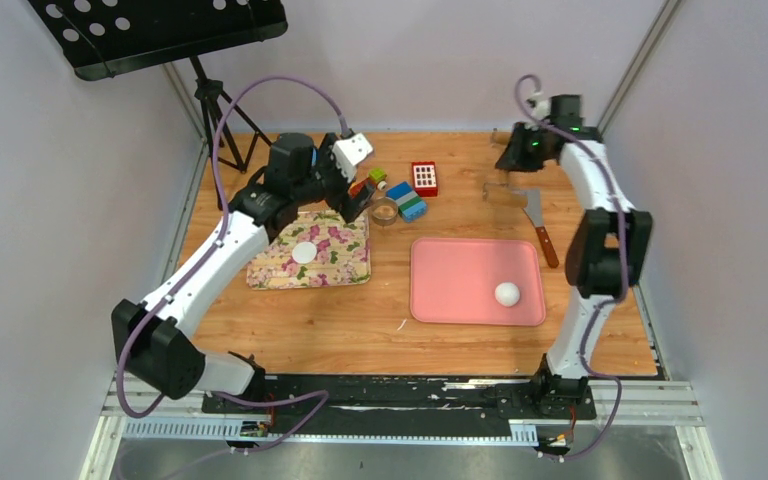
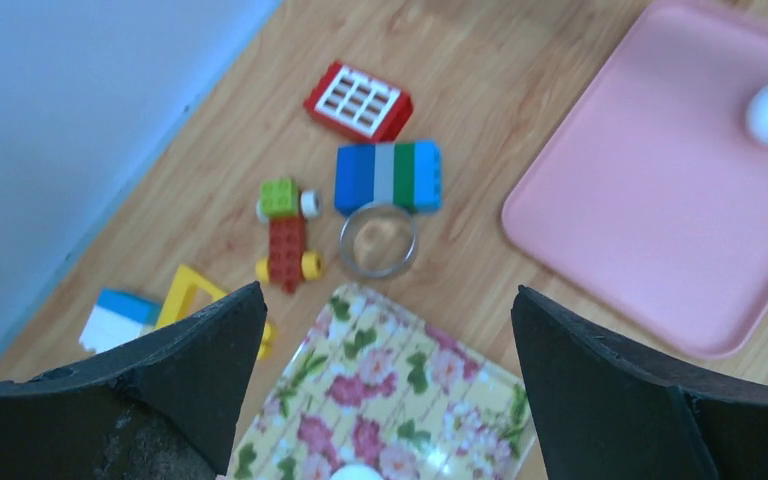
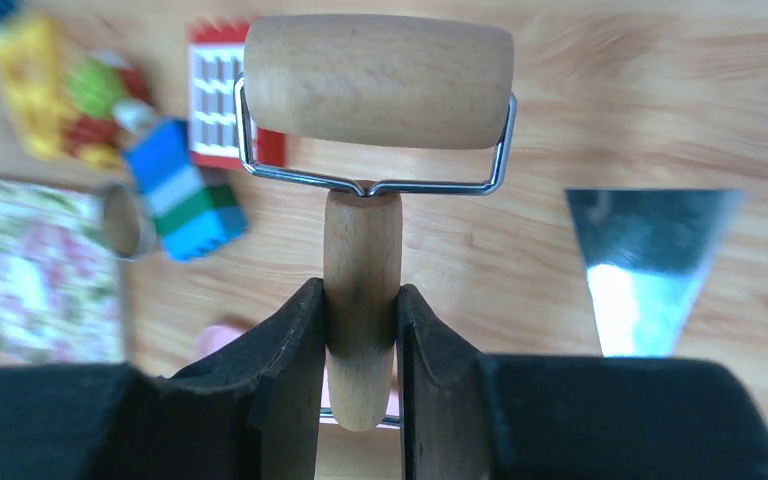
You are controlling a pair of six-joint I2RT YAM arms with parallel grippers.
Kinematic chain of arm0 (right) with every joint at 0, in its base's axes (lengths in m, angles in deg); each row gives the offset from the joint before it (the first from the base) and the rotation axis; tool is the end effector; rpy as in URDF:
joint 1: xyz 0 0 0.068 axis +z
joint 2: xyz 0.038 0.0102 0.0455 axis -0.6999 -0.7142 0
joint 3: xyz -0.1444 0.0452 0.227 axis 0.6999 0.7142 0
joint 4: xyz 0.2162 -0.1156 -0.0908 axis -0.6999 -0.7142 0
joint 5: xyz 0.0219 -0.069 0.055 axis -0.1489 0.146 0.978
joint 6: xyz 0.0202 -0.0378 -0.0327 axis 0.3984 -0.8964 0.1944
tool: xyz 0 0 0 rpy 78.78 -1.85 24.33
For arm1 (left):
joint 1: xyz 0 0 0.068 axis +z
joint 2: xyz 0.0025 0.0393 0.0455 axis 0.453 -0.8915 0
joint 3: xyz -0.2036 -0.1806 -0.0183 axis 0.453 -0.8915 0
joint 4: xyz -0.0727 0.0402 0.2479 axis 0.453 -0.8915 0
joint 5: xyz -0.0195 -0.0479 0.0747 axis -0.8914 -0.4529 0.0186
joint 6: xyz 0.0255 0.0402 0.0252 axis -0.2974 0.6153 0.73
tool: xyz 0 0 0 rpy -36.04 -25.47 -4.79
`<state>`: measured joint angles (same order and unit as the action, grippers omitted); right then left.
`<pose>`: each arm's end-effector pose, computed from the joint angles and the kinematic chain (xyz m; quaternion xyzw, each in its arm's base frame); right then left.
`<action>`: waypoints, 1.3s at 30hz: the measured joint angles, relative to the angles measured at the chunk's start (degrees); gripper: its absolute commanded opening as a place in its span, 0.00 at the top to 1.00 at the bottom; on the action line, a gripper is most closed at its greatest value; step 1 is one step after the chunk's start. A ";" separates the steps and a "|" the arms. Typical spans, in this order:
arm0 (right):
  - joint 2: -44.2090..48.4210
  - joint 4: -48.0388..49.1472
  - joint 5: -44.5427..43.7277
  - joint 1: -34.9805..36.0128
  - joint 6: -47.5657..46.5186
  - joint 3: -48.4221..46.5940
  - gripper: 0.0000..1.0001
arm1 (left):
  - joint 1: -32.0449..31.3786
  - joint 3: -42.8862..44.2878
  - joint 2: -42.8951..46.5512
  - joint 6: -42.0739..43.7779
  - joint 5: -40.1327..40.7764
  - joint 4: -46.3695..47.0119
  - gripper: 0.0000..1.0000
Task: Roll out the dumpling wrappers from the dough
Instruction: Pick up the rolling pin from the center of the board.
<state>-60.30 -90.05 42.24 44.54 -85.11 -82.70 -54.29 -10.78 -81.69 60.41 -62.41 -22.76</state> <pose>0.4631 0.0136 0.2603 -0.0356 0.9401 0.1809 0.2867 0.2699 -0.1528 0.3597 0.4164 0.7319 -0.1762 0.5098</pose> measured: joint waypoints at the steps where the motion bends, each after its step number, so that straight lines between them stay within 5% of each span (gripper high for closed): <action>1: 4.02 1.66 2.60 -2.23 2.25 2.29 1.00 | -0.13 1.60 -0.70 -0.92 -0.76 0.26 0.00; 6: 21.40 12.28 12.59 -10.23 13.00 12.17 1.00 | -4.07 11.91 -7.23 -6.16 -4.26 0.11 0.00; 15: 32.24 26.82 20.39 -5.11 31.30 34.51 1.00 | -10.14 23.26 -19.43 -18.38 -11.21 -2.16 0.00; 26: 48.06 31.10 7.74 1.29 36.98 41.20 1.00 | -12.11 25.00 -25.38 -35.67 -14.32 -0.13 0.00; 39: 47.58 31.04 -4.85 7.85 32.61 41.18 1.00 | -14.84 26.21 -27.85 -39.15 -18.12 -0.11 0.00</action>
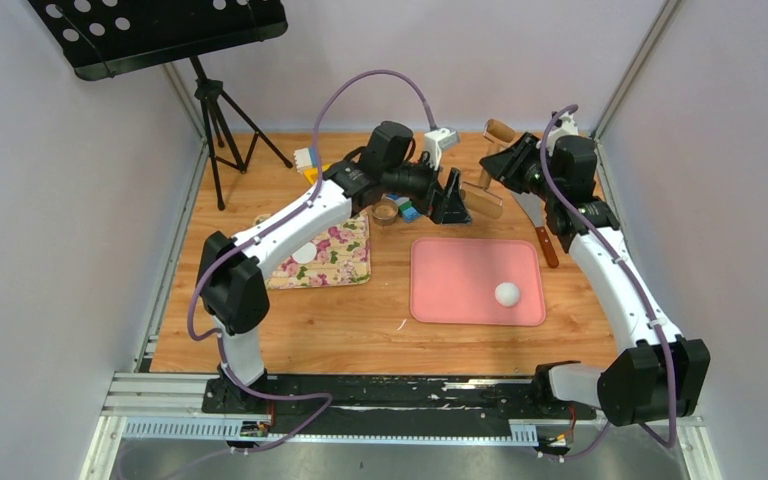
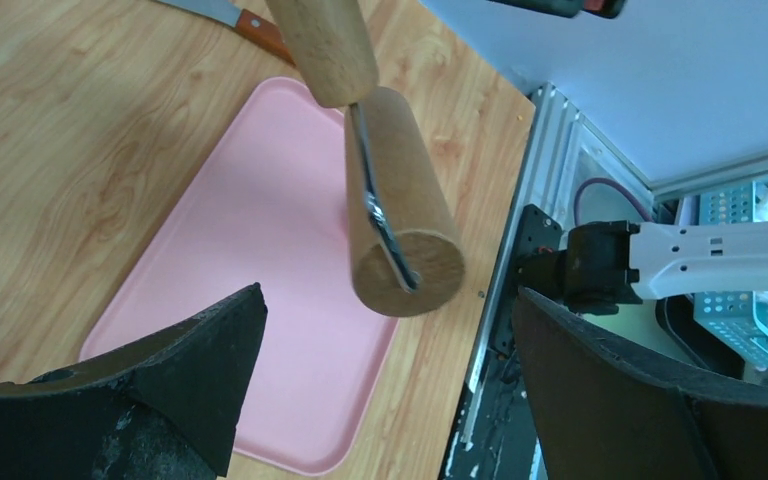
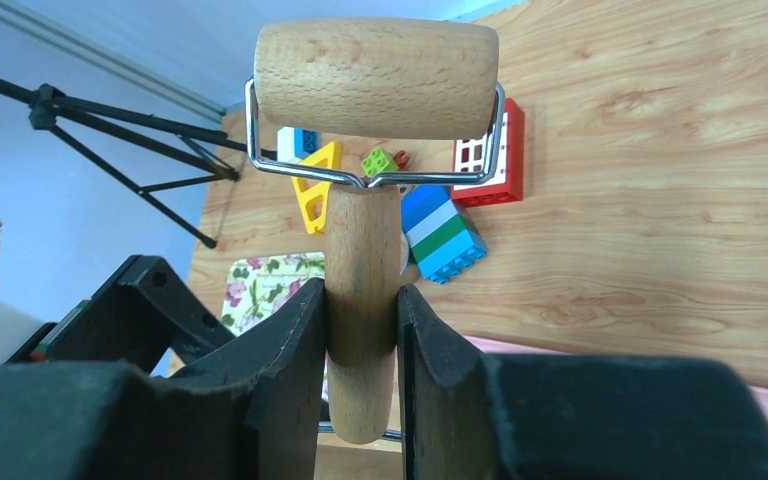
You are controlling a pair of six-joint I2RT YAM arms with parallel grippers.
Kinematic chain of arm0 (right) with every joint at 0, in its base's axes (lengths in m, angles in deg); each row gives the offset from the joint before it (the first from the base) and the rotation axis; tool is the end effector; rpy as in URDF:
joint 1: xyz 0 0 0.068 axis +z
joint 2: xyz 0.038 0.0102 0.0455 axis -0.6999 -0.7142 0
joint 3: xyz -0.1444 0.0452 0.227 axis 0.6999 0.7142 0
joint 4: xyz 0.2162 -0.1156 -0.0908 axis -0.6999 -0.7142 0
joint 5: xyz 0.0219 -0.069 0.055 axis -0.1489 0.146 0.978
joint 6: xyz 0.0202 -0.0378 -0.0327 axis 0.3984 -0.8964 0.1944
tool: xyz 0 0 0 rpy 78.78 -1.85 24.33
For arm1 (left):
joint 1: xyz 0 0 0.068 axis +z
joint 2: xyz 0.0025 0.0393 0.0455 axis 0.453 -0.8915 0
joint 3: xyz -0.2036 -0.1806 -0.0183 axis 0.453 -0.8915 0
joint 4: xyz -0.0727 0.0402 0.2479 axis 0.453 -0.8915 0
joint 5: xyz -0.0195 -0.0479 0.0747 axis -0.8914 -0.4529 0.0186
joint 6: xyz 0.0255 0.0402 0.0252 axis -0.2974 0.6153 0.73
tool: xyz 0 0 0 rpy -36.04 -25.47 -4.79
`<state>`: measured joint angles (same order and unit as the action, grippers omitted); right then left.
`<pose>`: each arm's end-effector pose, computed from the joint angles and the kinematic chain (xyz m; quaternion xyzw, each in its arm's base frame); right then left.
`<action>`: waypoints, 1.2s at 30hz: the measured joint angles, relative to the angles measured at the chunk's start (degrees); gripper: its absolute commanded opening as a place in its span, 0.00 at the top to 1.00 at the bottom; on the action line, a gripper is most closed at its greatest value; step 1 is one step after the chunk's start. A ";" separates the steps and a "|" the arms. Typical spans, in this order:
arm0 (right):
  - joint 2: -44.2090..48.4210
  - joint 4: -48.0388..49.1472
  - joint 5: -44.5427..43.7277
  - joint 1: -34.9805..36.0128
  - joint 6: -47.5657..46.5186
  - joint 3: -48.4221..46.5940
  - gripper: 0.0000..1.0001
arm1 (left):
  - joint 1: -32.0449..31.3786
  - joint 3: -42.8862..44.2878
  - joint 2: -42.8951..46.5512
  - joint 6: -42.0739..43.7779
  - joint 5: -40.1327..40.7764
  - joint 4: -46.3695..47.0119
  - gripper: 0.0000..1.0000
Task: Roll out the dumpling wrappers from the dough
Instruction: Pick up the rolling pin from the center of the board.
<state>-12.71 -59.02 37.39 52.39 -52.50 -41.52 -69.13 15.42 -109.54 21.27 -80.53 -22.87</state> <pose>0.2870 0.0501 0.3647 0.1068 0.7990 0.3188 0.4986 0.3053 -0.3059 0.3484 0.3231 0.7631 -0.4856 0.2783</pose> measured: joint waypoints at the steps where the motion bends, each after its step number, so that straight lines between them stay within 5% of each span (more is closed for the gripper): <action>1: 0.00 -0.04 -0.72 0.00 -0.37 0.00 1.00 | -0.13 0.00 0.00 -0.11 -0.31 0.20 0.00; 14: 0.00 -0.04 -1.62 1.27 0.11 0.02 1.00 | -0.59 4.46 -2.01 -1.49 -0.66 0.39 0.09; 31: 0.13 -0.28 -0.85 1.66 1.92 1.53 1.00 | -2.08 6.43 -4.92 -0.85 -0.24 -2.14 1.00; 33: 0.22 -0.46 -0.83 1.66 1.90 1.53 0.88 | -2.08 6.43 -4.92 -0.70 -0.22 -2.36 1.00; 36: 0.44 -0.96 -0.57 1.60 1.38 1.51 0.44 | -2.08 6.56 -4.92 0.50 0.02 -3.26 1.00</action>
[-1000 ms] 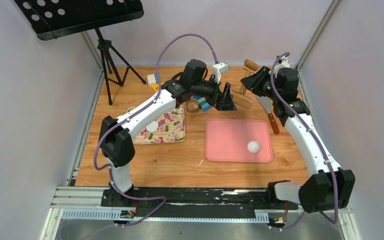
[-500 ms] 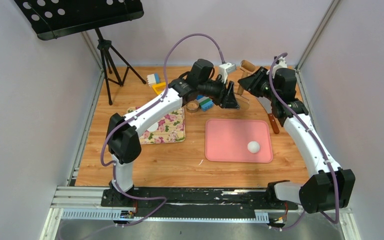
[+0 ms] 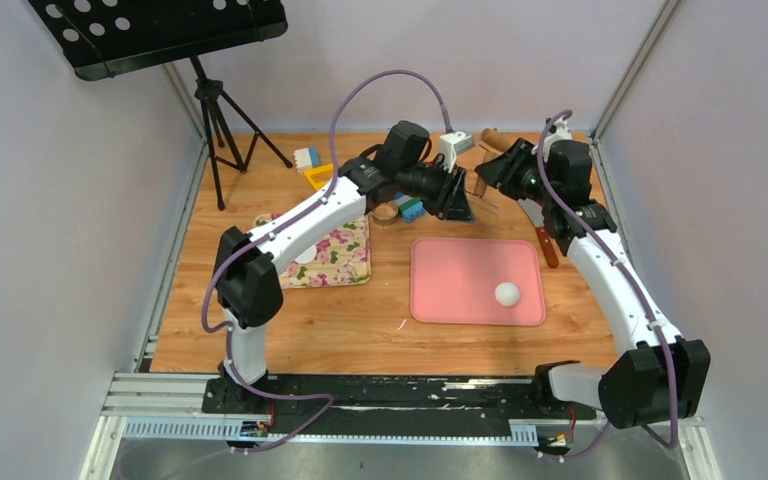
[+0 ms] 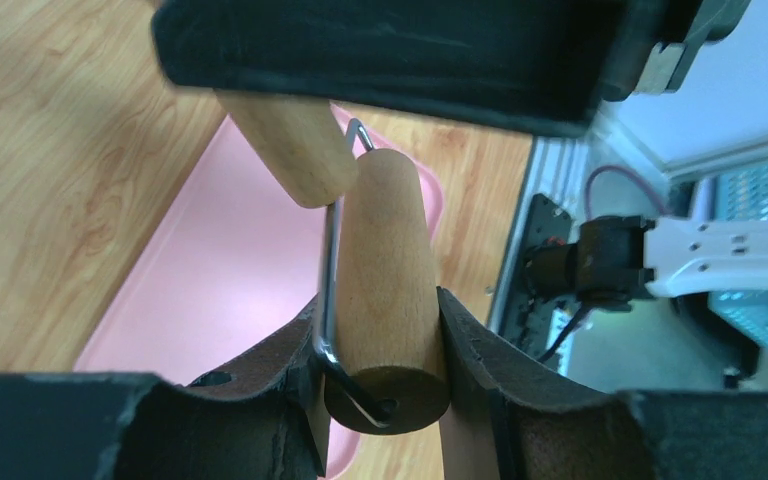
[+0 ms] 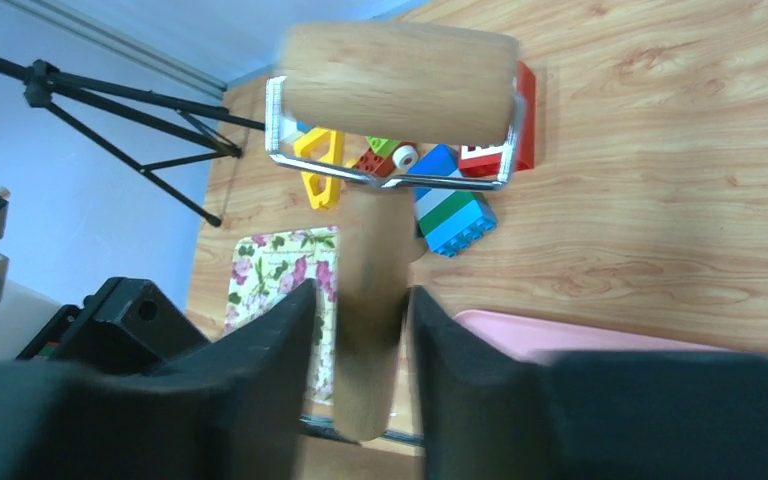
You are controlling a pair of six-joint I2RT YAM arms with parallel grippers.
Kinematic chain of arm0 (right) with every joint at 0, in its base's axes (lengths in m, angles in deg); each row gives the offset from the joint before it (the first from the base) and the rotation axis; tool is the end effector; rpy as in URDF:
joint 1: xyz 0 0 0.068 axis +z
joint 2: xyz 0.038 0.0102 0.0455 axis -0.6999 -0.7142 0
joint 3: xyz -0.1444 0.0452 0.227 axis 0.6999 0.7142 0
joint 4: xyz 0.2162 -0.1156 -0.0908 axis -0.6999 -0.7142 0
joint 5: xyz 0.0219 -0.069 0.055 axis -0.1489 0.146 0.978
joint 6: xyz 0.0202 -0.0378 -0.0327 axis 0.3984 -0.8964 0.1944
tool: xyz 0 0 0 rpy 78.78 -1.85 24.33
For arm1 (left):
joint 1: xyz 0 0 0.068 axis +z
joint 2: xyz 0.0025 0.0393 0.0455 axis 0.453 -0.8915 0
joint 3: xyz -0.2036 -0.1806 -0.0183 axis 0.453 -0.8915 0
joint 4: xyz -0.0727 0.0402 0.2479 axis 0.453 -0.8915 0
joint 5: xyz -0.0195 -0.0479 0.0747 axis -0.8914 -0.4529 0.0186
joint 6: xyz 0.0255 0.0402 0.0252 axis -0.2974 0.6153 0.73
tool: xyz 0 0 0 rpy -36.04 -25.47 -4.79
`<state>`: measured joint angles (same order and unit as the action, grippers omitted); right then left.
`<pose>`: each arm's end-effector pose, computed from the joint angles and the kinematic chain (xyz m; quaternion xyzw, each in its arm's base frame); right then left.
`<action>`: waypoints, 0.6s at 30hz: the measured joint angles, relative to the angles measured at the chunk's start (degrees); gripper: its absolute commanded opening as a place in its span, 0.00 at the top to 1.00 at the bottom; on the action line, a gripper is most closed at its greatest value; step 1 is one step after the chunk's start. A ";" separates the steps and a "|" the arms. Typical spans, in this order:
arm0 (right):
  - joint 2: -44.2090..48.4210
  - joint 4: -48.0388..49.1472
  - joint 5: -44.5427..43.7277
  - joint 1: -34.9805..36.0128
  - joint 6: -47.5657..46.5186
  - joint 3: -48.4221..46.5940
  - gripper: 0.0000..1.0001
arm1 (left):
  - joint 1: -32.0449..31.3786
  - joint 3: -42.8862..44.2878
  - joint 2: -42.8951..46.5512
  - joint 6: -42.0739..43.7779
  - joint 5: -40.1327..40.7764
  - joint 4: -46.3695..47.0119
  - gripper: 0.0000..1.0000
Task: Roll out the dumpling wrappers from the dough
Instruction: Pick up the rolling pin from the center of the board.
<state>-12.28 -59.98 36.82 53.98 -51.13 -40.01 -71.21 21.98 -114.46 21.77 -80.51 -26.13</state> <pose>0.2831 0.0573 0.3556 0.1125 0.8085 0.3238 0.4783 0.3078 -0.3302 0.3460 0.3378 0.7632 -0.4852 0.2607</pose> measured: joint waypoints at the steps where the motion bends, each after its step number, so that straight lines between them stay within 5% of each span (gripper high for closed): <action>1: 0.09 -0.39 0.33 -0.07 -0.79 -0.07 0.21 | 0.00 0.22 0.00 1.22 0.24 -0.74 1.00; 3: 0.59 -1.16 1.46 -0.28 -2.40 -0.28 0.02 | 0.00 0.44 0.00 3.98 0.87 -2.36 1.00; 4: 1.01 -1.62 2.01 -0.42 -4.50 -0.55 0.00 | 0.11 0.44 0.11 6.32 1.31 -3.50 1.00; 9: 4.70 -6.86 7.32 -2.82 -16.02 -3.45 0.00 | 2.23 -1.92 3.32 18.05 1.95 -10.60 1.00; 18: 10.03 -16.63 31.26 -20.63 -39.39 -7.04 0.00 | 6.88 -4.92 17.16 48.24 2.56 -30.86 1.00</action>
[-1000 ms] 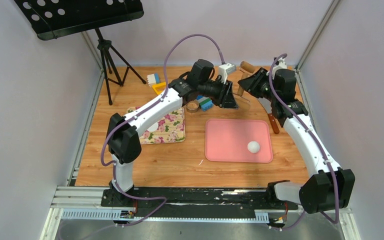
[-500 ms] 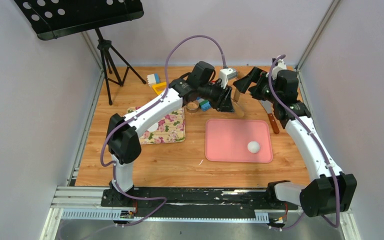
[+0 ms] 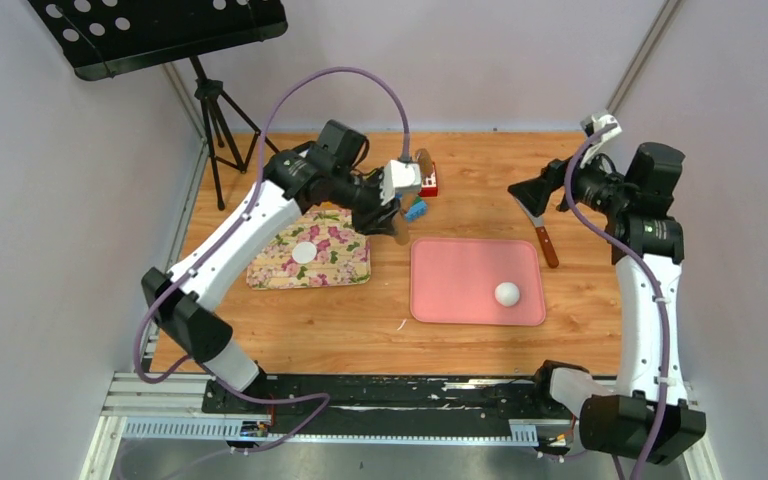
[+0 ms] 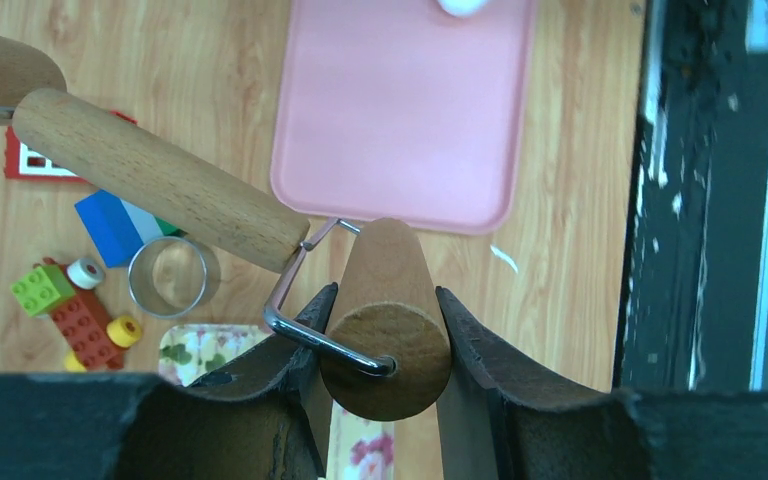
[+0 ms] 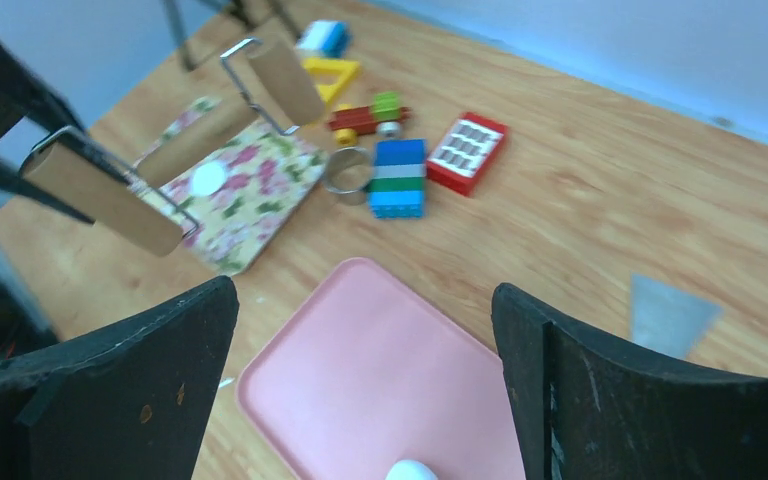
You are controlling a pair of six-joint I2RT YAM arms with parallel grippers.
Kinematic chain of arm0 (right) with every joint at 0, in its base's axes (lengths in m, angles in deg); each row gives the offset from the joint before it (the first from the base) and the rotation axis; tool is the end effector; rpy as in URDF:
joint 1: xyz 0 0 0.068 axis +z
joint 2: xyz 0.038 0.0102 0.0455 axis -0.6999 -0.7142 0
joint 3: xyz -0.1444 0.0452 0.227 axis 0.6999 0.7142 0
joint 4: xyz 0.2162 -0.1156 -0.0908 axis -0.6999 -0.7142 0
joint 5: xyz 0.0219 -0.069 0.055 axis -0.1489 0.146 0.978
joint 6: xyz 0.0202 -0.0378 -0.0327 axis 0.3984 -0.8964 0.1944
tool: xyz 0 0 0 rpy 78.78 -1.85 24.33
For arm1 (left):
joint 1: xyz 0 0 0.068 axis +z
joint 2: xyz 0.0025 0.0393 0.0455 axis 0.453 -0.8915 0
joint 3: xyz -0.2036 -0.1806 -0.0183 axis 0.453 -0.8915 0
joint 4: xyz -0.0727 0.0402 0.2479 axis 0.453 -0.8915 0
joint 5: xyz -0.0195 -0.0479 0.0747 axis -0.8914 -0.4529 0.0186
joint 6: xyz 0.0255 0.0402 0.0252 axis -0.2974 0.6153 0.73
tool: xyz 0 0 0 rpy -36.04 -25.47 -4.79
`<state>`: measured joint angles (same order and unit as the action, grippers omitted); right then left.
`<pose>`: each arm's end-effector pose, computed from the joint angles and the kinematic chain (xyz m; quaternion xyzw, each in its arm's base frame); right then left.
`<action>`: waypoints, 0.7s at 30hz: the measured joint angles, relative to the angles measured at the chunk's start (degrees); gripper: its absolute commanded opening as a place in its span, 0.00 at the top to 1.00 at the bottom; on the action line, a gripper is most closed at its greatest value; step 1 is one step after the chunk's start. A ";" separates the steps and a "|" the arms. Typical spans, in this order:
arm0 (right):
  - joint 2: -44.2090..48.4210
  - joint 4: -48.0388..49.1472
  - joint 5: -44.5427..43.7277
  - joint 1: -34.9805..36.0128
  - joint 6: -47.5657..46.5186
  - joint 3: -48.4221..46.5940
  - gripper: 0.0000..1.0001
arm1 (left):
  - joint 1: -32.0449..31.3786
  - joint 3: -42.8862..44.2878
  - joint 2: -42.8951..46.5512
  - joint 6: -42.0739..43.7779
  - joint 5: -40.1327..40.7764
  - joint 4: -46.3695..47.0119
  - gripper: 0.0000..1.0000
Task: Roll out the dumpling wrappers from the dough
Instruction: Pick up the rolling pin from the center of the board.
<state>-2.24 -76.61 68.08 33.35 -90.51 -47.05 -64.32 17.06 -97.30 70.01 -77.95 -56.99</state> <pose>0.2186 -0.0164 0.4137 -0.1758 0.7646 0.2583 0.5637 0.2581 -0.2228 0.3880 0.5800 0.6855 -0.3026 0.3195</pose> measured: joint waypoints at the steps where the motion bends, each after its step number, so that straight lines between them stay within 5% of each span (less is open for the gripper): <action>1: -1.01 -1.18 3.82 0.09 -2.43 -0.76 0.00 | -0.28 -0.39 1.53 2.99 -0.26 -2.14 1.00; 7: -8.68 -9.27 20.48 5.55 -18.78 -3.28 0.00 | -1.33 -1.27 5.49 14.08 -0.52 -11.61 1.00; 14: -8.17 -8.24 22.93 24.28 -31.76 3.17 0.00 | -2.43 -7.10 7.85 18.71 0.87 -14.19 1.00; 21: -10.14 1.18 23.93 25.14 -34.73 7.80 0.00 | -3.32 -8.55 10.95 23.91 -0.94 -16.81 1.00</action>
<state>-12.38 -75.43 92.01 58.49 -125.24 -39.24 -67.64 8.52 -86.35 93.92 -78.89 -73.80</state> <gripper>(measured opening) 0.997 0.435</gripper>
